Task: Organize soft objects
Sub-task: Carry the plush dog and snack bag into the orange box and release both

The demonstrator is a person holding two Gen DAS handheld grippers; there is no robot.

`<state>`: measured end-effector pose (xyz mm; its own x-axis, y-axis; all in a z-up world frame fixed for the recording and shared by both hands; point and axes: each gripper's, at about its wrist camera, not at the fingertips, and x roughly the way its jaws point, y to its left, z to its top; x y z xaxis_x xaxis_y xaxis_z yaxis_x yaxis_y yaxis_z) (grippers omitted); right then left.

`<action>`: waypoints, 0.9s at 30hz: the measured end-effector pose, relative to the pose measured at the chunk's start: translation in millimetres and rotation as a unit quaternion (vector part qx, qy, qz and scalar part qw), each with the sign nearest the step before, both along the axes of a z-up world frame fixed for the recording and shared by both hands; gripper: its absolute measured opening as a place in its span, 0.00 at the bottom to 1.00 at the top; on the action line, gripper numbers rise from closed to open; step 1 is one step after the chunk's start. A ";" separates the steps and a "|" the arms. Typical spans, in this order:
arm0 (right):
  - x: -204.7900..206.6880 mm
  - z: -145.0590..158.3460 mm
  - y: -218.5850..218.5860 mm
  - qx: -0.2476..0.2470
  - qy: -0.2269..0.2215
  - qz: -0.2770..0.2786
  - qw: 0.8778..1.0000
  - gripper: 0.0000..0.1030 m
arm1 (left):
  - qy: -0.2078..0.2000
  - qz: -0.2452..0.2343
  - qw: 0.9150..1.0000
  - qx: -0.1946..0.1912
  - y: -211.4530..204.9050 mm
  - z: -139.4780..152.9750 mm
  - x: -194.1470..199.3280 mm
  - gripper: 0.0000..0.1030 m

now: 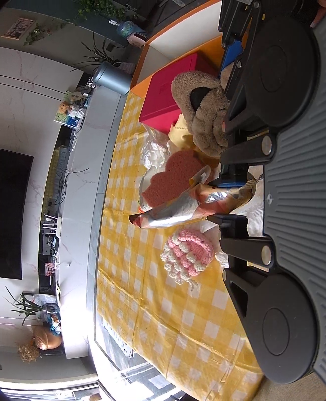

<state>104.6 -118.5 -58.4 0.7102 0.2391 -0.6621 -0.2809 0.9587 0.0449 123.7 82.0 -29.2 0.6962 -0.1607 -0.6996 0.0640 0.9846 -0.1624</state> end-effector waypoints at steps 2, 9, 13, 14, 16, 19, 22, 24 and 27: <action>-11.8 5.9 -7.1 0.011 -0.003 -0.003 1.000 0.21 | -0.003 -0.005 1.000 -0.005 -4.3 4.6 -10.8 0.20; -51.5 26.9 -33.9 0.048 -0.021 -0.023 0.998 0.21 | -0.016 -0.029 0.999 -0.004 -26.5 23.0 -39.7 0.20; -75.1 39.2 -54.1 0.060 -0.042 -0.046 0.996 0.21 | -0.031 -0.051 0.998 -0.003 -43.5 34.9 -55.0 0.20; -79.6 42.2 -59.5 0.064 -0.047 -0.052 0.995 0.21 | -0.034 -0.057 0.998 -0.003 -48.4 37.6 -57.7 0.20; -90.7 49.1 -73.5 0.072 -0.060 -0.070 0.993 0.21 | -0.042 -0.072 0.997 -0.003 -60.5 41.9 -64.1 0.20; -103.8 58.5 -96.3 0.080 -0.079 -0.098 0.989 0.21 | -0.048 -0.099 0.994 -0.009 -78.5 48.1 -65.4 0.20; -112.0 67.2 -120.5 0.085 -0.094 -0.127 0.984 0.21 | -0.054 -0.131 0.990 -0.016 -100.6 54.7 -60.6 0.20; -113.3 71.3 -137.4 0.095 -0.098 -0.147 0.980 0.21 | -0.060 -0.155 0.986 -0.016 -119.4 60.5 -55.9 0.20; -109.8 75.8 -162.8 0.114 -0.097 -0.177 0.973 0.21 | -0.057 -0.194 0.979 -0.028 -146.2 65.9 -41.3 0.20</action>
